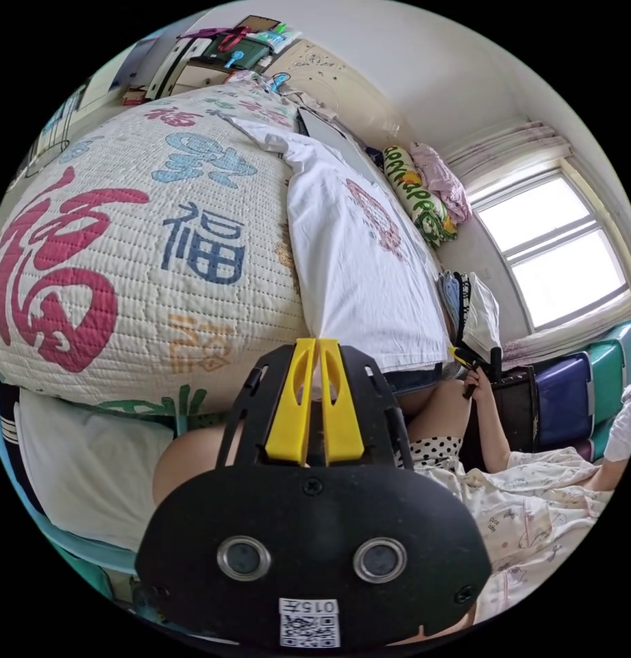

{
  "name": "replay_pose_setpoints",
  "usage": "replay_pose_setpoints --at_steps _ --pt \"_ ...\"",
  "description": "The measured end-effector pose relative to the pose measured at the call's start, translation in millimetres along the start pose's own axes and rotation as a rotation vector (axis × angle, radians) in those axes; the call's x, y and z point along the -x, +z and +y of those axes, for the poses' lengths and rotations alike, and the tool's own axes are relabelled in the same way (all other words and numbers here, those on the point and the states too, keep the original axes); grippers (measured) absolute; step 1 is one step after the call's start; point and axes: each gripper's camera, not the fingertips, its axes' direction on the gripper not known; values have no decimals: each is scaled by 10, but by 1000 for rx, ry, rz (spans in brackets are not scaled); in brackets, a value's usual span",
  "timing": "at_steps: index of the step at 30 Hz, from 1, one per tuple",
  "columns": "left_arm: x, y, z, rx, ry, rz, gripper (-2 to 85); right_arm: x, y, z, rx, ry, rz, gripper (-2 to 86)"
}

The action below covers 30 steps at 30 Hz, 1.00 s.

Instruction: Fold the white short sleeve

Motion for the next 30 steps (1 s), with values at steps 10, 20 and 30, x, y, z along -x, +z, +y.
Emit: replay_pose_setpoints --at_steps 10,20,30 --pt "-83 -432 -42 13 -11 -109 -8 -229 310 -322 52 -27 188 -5" --pt "-216 -794 -338 85 -23 -61 -8 -1085 569 -539 56 10 39 -4" --pt "-242 -1762 -275 -88 -54 190 -4 -2319 826 -376 -57 41 -256 9"
